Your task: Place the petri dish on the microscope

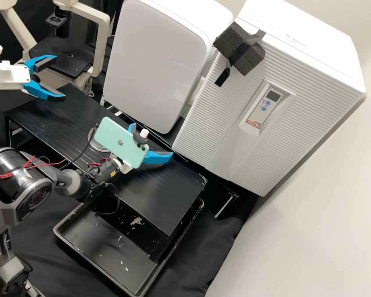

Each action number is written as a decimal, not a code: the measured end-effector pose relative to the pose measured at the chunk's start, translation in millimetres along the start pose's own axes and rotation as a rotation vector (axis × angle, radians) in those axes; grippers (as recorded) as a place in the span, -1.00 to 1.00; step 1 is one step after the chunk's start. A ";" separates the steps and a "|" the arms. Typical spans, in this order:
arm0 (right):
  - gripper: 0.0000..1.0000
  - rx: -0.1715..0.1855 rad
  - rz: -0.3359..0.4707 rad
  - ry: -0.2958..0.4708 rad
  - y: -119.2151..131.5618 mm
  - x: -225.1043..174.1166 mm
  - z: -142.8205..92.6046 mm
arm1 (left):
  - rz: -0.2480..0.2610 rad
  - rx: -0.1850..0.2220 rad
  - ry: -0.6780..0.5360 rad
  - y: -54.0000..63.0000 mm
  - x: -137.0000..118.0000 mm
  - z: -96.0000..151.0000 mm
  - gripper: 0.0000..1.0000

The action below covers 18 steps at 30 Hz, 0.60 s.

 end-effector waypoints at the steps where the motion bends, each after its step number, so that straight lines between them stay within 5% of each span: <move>1: 1.00 0.000 0.000 0.000 0.0 0.0 0.0 | -0.001 0.013 -0.015 1.1 1.7 4.4 1.00; 7: 1.00 0.000 0.000 0.000 0.0 0.0 0.0 | 0.027 0.075 -0.102 10.2 10.9 30.3 1.00; 12: 1.00 0.000 0.000 0.000 0.0 0.0 0.0 | 0.019 0.087 -0.164 10.3 18.0 49.5 1.00; 18: 1.00 0.000 0.000 0.000 0.0 0.0 0.0 | -0.028 0.077 -0.237 -4.8 33.2 63.3 1.00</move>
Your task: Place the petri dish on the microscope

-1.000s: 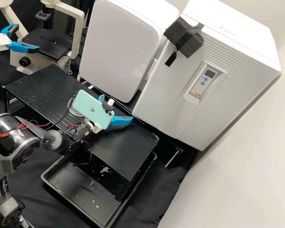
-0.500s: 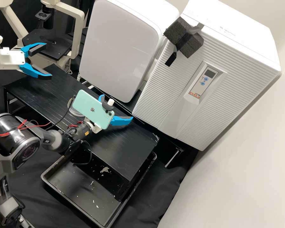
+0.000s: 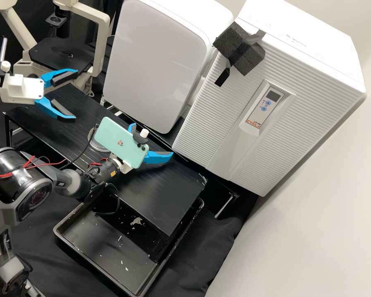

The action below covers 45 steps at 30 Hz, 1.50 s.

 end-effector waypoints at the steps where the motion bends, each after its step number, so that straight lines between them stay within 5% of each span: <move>1: 1.00 0.000 0.000 0.000 0.0 0.0 0.0 | -0.014 -0.004 -0.019 -3.1 2.4 1.9 1.00; 8: 1.00 0.000 0.000 0.000 0.0 0.0 0.0 | -0.110 -0.031 -0.066 -24.1 21.5 6.1 1.00; 18: 1.00 0.000 0.000 0.000 0.0 0.0 0.0 | -0.167 -0.123 -0.102 -29.8 49.5 2.3 1.00; 31: 1.00 0.000 0.000 0.000 0.0 0.0 0.0 | -0.226 -0.118 -0.118 -43.1 70.5 5.2 1.00; 41: 1.00 0.000 0.000 0.000 0.0 0.0 0.0 | -0.238 -0.230 -0.102 -54.2 76.8 -3.4 1.00; 45: 1.00 0.000 0.000 0.000 0.0 0.0 0.0 | -0.226 -0.241 -0.113 -57.3 77.7 -3.6 1.00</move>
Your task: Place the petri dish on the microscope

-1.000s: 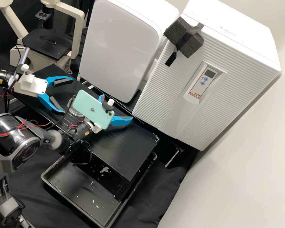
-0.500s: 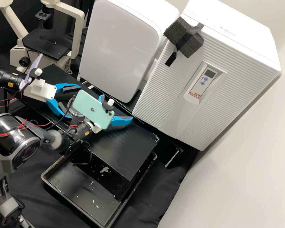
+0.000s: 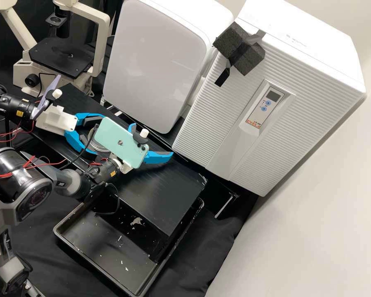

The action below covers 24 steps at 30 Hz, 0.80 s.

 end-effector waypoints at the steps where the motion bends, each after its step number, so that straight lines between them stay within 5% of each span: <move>1: 1.00 0.000 0.000 0.000 0.0 0.0 0.0 | -0.002 -0.001 0.000 -0.9 0.9 -0.5 1.00; 13: 1.00 0.000 0.000 0.000 0.0 0.0 0.0 | 0.003 0.006 -0.006 0.1 3.8 0.4 1.00; 14: 1.00 0.000 0.000 0.000 0.0 0.0 0.0 | 0.005 0.006 -0.003 0.2 4.1 0.8 -1.00; 24: 1.00 0.000 0.000 0.000 0.0 0.0 0.0 | 0.021 0.042 0.014 -1.3 5.8 5.8 -1.00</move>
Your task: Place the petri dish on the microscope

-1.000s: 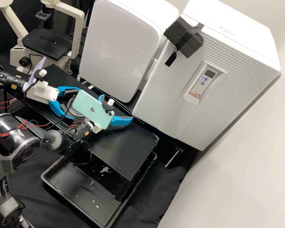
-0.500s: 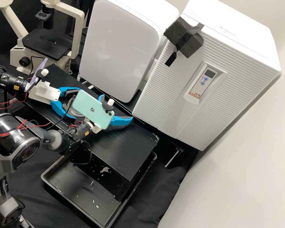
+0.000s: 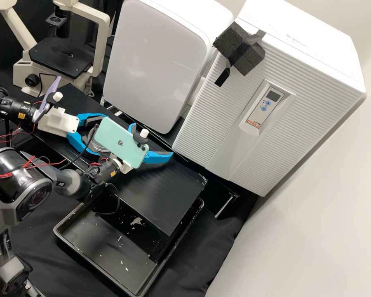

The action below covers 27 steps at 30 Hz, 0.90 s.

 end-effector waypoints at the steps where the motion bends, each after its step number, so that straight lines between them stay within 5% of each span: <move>1: 1.00 0.000 0.000 0.000 0.0 0.0 0.0 | 0.000 0.000 0.000 0.0 0.0 0.0 -1.00; 27: 1.00 0.000 0.000 0.000 0.0 0.0 0.0 | 0.007 0.029 -0.043 -1.3 -2.0 2.5 -1.00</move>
